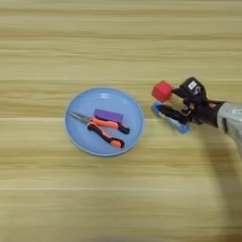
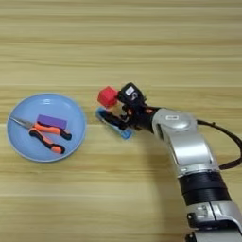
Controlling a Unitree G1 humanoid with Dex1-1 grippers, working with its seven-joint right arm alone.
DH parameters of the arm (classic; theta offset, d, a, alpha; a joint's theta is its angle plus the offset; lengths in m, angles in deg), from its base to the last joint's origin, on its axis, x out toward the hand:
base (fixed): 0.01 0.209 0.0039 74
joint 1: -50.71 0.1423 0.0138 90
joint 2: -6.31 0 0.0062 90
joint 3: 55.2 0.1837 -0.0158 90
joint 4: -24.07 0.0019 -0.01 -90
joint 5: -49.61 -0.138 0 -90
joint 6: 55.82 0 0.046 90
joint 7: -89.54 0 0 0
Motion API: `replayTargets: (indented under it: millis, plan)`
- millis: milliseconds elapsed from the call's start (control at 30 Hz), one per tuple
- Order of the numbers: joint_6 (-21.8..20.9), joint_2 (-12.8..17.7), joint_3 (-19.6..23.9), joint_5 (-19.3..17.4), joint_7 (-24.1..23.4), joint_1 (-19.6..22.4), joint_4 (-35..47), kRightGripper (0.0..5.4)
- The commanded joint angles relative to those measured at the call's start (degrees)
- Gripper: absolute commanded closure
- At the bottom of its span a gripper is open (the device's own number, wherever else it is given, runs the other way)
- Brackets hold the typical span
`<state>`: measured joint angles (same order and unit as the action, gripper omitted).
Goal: Move the objects on the table
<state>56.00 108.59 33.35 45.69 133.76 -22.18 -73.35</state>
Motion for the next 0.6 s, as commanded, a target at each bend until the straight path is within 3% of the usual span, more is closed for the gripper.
replayTargets:
  millis: [33, 300, 600]
  plan:
    - [-3.3, -1.2, 3.6, -4.2, -1.7, 4.6, 7.7, 1.21]
    - [-4.8, -5.4, 1.3, -7.3, -0.6, 4.5, 11.7, 0.11]
    - [-9.7, -10.9, -5.7, -4.8, 0.1, 5.2, 4.9, 0.05]
